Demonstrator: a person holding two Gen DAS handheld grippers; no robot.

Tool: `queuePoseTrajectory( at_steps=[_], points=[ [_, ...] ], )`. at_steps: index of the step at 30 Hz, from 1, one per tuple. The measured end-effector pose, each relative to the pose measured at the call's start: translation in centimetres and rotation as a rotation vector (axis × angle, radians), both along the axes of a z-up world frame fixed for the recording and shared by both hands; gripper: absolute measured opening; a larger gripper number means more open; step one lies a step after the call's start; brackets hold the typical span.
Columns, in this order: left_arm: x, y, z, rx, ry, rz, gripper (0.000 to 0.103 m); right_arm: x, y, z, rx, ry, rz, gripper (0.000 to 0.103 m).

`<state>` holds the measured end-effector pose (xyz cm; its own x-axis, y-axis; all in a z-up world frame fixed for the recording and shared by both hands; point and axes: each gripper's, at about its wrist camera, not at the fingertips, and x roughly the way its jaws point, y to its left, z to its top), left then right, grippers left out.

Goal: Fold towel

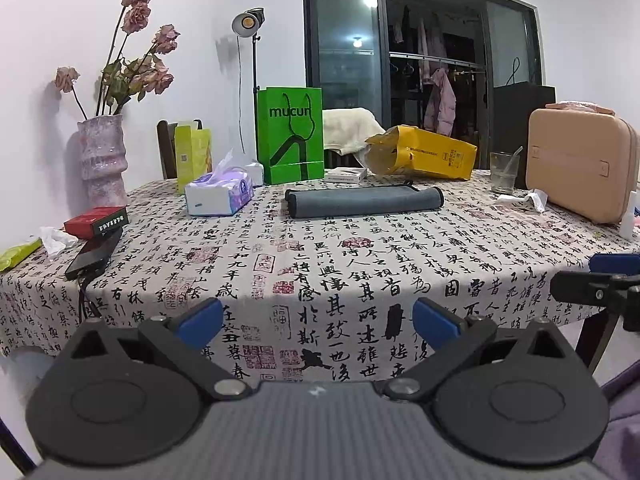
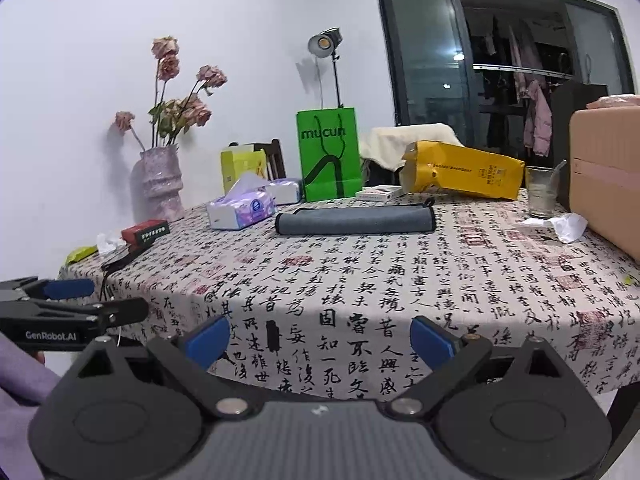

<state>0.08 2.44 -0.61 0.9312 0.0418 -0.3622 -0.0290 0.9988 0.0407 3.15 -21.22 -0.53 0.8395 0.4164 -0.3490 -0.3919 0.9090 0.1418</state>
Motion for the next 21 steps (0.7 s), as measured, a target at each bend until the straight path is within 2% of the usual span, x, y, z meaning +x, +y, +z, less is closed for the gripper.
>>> queuePoseTrajectory(
  at_steps=[21],
  points=[
    [0.16, -0.09, 0.02, 0.003, 0.002, -0.008, 0.103, 0.15, -0.12, -0.02, 0.003, -0.002, 0.000, 0.102]
  ],
)
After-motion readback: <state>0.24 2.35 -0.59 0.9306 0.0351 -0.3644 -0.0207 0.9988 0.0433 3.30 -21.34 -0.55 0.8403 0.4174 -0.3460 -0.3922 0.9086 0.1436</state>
